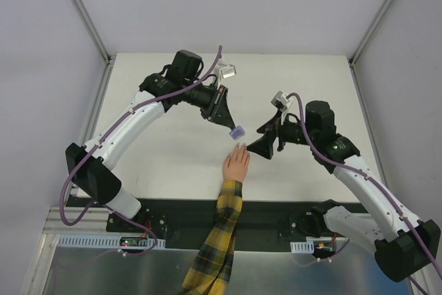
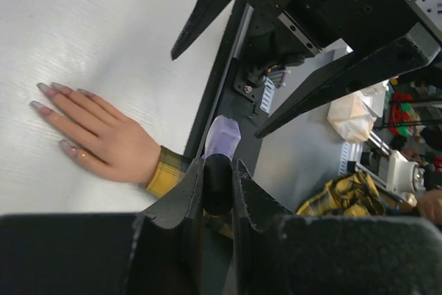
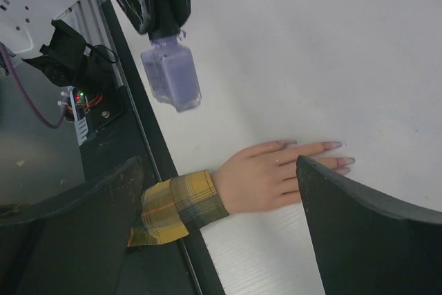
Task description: Paint the nails
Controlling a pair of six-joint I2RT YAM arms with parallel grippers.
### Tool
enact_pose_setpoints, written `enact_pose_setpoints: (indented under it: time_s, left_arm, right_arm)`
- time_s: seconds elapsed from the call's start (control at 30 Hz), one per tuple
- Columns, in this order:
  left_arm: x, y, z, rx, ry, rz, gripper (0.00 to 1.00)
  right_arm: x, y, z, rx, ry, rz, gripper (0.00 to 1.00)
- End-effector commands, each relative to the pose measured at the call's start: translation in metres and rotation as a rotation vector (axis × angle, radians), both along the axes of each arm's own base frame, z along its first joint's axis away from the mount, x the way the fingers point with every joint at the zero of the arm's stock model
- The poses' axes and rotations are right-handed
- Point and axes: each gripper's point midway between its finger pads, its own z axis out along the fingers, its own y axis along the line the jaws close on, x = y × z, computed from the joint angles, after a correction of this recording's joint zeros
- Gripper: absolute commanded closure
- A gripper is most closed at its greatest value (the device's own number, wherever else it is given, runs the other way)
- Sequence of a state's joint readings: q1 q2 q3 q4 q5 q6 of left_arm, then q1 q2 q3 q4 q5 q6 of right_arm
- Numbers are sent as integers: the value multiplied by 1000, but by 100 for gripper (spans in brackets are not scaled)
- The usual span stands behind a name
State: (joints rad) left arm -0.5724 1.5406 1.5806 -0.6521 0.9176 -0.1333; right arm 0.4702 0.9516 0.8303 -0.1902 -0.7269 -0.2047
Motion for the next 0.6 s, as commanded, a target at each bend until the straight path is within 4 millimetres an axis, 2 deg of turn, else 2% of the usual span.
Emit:
enact_pose_setpoints:
  time_s: [0.0, 0.2, 0.33, 0.57]
  left_arm:
    - [-25, -10, 8, -39, 67, -98, 100]
    - [-31, -20, 13, -47, 60, -134, 100]
    - [-31, -23, 11, -40, 62, -136, 100]
    - [-30, -28, 13, -33, 51, -129, 100]
  right_arm:
    - [-13, 15, 26, 114, -116, 141, 9]
    - [-18, 22, 30, 141, -117, 191, 26]
    - [-20, 26, 37, 160, -138, 211, 31]
    - [-23, 35, 32, 156, -98, 244, 43]
